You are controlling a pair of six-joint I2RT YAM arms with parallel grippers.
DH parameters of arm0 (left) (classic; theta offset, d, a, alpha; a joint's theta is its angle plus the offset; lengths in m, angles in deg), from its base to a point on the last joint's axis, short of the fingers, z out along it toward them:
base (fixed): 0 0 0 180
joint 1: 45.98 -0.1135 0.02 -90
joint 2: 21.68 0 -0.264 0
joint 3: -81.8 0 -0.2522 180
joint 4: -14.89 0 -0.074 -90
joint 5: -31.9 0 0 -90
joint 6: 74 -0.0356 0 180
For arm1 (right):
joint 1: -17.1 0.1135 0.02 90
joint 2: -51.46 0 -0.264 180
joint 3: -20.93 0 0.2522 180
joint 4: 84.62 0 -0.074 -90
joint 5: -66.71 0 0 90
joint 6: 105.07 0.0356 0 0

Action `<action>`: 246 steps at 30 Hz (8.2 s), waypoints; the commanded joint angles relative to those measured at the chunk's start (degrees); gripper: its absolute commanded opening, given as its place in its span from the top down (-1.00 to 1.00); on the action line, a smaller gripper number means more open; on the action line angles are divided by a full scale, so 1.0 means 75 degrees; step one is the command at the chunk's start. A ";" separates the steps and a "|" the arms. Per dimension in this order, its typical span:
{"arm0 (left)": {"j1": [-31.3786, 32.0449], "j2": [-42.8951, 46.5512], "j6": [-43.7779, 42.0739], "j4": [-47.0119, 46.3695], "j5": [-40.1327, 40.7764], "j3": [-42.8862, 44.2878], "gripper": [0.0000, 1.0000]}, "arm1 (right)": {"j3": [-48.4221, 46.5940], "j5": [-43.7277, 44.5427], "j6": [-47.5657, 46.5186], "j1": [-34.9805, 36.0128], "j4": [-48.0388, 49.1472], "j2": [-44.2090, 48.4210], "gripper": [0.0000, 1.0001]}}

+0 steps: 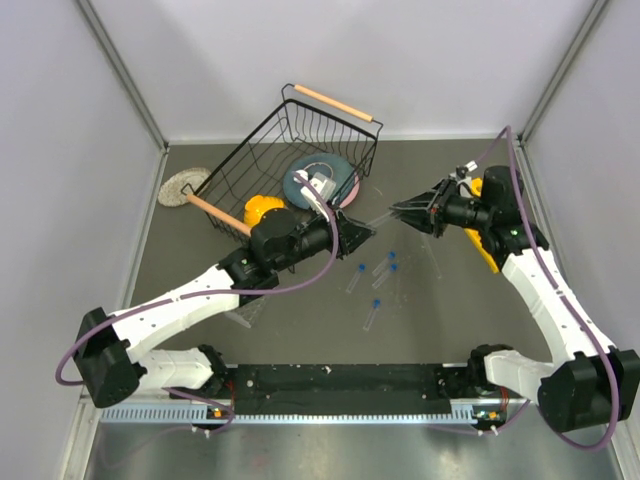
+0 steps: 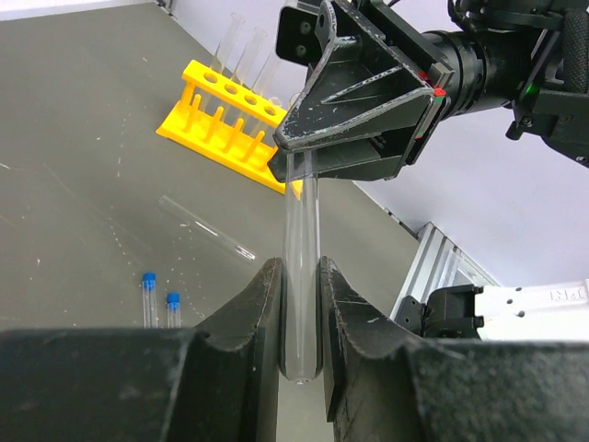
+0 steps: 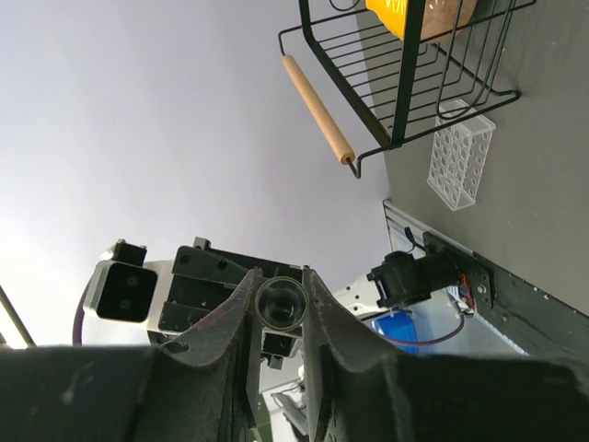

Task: Organize the chemistry lab equipment

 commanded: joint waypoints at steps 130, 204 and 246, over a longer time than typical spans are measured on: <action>-0.0742 0.1083 0.0239 0.1242 0.0488 -0.1001 -0.74 | 0.0261 0.2909 -1.2950 -0.4676 0.0692 -0.2089 0.06; -0.0800 0.1353 0.0250 0.1289 0.0265 -0.1130 -0.75 | -0.3618 0.1468 -1.3782 -0.5273 -0.3329 -0.3882 0.71; -0.0800 0.1341 0.0250 0.1289 0.0195 -0.1071 -0.74 | -0.0549 0.0261 -1.4895 -0.5449 -0.1021 -0.1831 0.71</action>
